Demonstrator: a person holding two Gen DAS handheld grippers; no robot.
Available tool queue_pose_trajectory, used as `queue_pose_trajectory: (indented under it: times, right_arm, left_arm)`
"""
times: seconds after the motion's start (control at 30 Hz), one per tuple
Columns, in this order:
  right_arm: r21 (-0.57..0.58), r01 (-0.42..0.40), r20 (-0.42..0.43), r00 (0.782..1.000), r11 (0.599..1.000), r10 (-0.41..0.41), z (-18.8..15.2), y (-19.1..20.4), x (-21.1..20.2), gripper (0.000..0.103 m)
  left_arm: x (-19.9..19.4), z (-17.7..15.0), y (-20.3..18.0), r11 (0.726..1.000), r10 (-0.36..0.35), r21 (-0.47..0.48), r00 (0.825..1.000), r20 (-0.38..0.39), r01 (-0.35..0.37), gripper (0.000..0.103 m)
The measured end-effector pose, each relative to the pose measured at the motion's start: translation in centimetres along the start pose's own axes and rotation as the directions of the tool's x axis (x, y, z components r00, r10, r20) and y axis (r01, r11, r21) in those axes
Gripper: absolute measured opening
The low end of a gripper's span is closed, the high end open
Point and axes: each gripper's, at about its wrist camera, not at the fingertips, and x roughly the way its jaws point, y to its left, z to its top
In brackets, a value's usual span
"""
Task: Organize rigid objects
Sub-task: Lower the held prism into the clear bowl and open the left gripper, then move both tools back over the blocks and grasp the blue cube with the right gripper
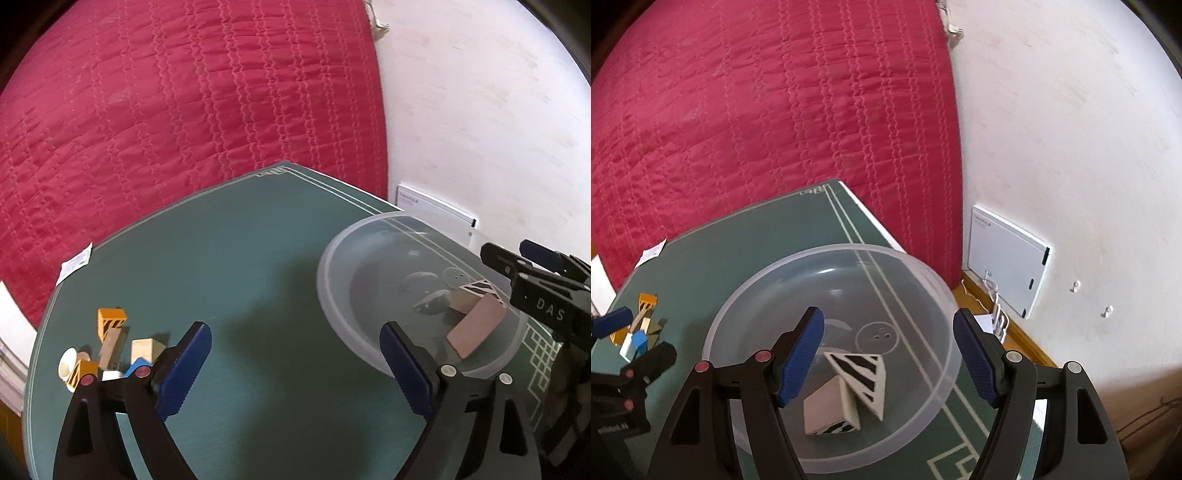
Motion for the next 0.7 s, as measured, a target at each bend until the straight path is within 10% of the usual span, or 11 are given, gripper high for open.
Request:
queue_pose_trajectory:
  times: [0.7]
  right_arm:
    - [-0.183, -0.119, -0.031, 0.993, 0.976, 0.115, -2.0, 7.7, -0.7, 0.077]
  left_arm:
    - [-1.6, -1.4, 6.9, 0.988, 0.107, -0.116, 0.994, 0.005, -0.106, 0.097]
